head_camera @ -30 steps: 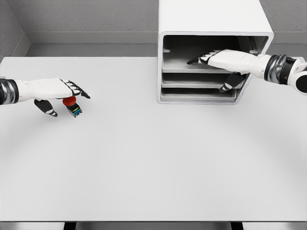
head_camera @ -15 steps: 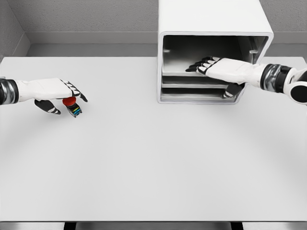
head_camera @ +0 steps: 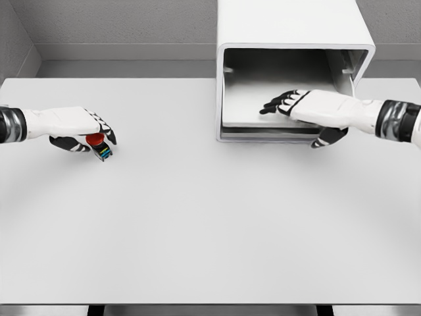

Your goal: Slide open multi-storey tabletop storage cabinets and put open load switch and slide close multi-storey tabletop storage cabinets

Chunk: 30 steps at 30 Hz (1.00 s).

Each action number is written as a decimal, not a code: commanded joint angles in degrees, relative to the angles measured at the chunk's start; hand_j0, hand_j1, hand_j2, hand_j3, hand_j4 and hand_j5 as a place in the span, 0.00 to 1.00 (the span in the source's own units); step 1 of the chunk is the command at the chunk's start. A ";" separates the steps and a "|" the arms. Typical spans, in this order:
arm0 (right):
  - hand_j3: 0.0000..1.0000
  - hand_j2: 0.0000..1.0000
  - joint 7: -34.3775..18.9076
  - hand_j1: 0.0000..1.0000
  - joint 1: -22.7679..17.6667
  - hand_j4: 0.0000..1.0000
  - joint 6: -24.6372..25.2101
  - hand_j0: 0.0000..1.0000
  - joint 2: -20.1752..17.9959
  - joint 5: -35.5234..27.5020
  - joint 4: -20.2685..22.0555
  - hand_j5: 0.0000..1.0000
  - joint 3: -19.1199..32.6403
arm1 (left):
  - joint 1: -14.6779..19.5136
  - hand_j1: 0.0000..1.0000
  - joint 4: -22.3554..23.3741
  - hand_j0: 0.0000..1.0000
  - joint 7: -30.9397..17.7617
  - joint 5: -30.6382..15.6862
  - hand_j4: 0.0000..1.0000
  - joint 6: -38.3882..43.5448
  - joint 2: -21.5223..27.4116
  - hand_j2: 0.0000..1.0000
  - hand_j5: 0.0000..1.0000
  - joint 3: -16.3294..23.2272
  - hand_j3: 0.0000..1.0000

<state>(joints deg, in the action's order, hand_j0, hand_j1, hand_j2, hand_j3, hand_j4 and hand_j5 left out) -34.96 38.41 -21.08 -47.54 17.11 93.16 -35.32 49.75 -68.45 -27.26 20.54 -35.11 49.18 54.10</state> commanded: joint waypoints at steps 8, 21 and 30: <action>1.00 1.00 -0.04 1.00 -3.08 1.00 -1.59 1.00 -3.35 -0.32 2.46 1.00 2.89 | 0.00 0.49 -0.54 0.49 0.02 -0.32 0.49 0.11 0.21 0.49 0.49 -0.14 0.49; 1.00 1.00 -0.04 1.00 -5.10 1.00 -4.06 1.00 -4.67 -0.06 3.52 1.00 2.98 | 0.26 0.41 -5.90 0.41 0.19 -0.59 0.41 0.11 3.73 0.41 0.41 -0.14 0.41; 1.00 1.00 -0.04 1.00 -7.74 1.00 -6.43 1.00 -7.04 -0.06 4.31 1.00 6.67 | 0.09 0.41 -16.01 0.41 0.63 -0.85 0.41 0.11 9.97 0.41 0.41 -0.14 0.41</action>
<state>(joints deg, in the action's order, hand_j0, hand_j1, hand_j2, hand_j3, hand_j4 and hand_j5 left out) -34.85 30.67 -27.15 -53.98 16.22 97.50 -29.49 49.83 -82.29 -26.68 20.04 -35.15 58.04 54.07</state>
